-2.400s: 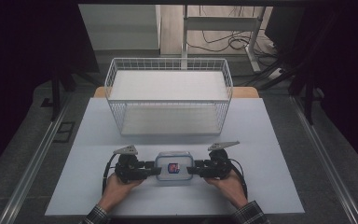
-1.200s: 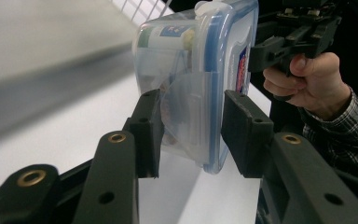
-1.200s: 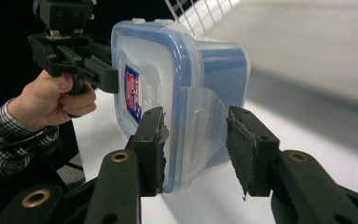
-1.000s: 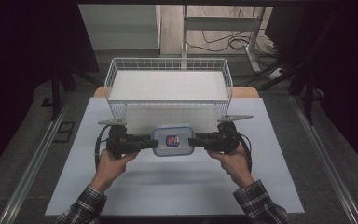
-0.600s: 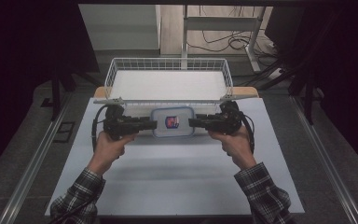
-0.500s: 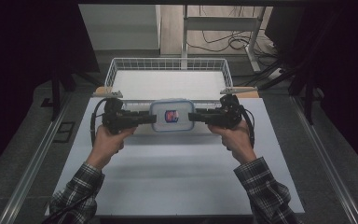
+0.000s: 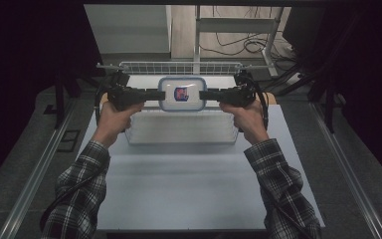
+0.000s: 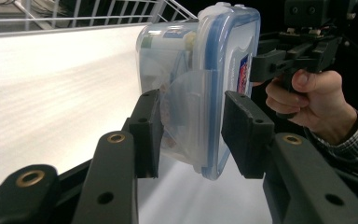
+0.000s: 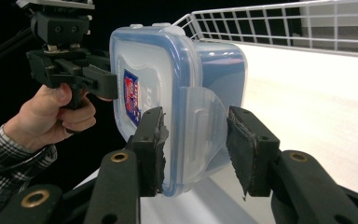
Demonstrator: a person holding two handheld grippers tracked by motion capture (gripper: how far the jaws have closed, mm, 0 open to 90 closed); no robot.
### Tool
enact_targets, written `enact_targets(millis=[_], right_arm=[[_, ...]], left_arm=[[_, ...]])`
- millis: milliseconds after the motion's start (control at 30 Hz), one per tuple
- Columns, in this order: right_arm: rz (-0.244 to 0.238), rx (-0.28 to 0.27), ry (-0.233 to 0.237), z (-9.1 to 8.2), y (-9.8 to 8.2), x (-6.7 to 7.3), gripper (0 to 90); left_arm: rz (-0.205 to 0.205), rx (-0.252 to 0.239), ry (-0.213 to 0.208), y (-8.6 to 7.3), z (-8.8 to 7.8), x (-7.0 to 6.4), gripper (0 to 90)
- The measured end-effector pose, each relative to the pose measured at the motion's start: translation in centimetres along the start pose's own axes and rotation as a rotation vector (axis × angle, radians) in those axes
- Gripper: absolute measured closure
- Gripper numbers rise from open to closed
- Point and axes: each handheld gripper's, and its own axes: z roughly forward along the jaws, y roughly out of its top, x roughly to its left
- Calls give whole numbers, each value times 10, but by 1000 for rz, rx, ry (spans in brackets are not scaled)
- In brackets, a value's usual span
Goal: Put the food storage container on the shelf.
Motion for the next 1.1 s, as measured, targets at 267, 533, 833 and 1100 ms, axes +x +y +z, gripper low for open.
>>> enact_targets(millis=[267,533,833,1100], right_arm=[[52,8,-19,14,4,-20,568],[95,0,-18,20,3,-31,564],[85,8,-65,21,8,-30,539],[63,21,-130,22,12,-28,514]], left_arm=[[-57,-15,-7,-3,12,25,580],[-56,-26,21,1,18,30,566],[-30,-4,65,1,23,28,588],[-32,-1,74,-1,26,30,582]])
